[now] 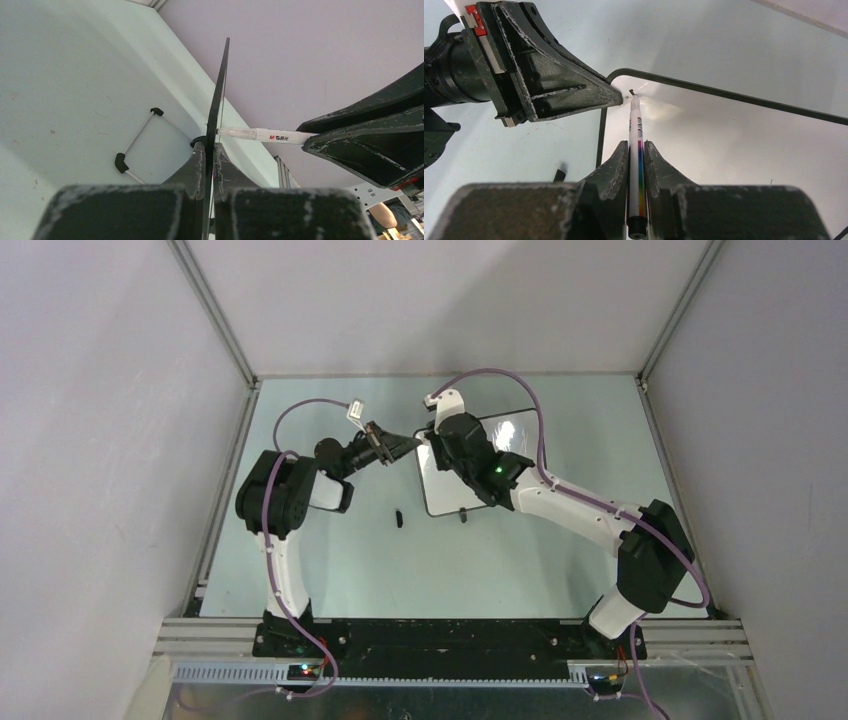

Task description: Write a sentence on the whiteboard

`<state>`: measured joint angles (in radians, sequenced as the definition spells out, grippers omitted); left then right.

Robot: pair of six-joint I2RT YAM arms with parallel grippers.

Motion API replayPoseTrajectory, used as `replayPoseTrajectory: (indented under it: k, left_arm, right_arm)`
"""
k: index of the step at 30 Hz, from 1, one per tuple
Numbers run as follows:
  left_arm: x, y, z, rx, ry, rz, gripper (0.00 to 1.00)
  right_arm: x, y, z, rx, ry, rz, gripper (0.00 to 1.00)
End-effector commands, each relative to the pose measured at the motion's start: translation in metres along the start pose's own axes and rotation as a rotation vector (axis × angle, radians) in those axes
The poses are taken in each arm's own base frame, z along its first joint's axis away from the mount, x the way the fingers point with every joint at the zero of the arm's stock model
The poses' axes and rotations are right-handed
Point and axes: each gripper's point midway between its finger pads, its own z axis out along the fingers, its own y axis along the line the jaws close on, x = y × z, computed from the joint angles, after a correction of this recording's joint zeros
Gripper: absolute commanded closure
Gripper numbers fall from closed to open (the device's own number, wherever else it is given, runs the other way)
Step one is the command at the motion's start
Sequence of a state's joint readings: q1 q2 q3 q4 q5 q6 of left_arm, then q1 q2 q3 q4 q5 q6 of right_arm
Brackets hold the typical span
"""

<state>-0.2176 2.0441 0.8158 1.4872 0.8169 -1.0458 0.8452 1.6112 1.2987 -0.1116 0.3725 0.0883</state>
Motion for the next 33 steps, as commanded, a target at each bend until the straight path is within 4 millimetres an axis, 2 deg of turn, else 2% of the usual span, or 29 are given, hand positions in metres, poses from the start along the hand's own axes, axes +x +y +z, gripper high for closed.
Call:
replayPoseTrajectory:
  k: [1,26,33]
  left_arm:
    - [-0.011,-0.015,0.004,0.051,-0.016,0.061,1.0]
    - [-0.01,-0.018,0.004,0.056,-0.013,0.066,1.0]
    - [-0.01,-0.018,0.004,0.057,-0.013,0.065,1.0]
  right_arm:
    - [-0.011,-0.006,-0.003,0.041,-0.008,0.003,1.0]
    - [0.006,-0.008,-0.01,0.067,0.05,-0.033,1.0]
    - [0.005,-0.01,-0.013,0.079,0.041,-0.04,1.0]
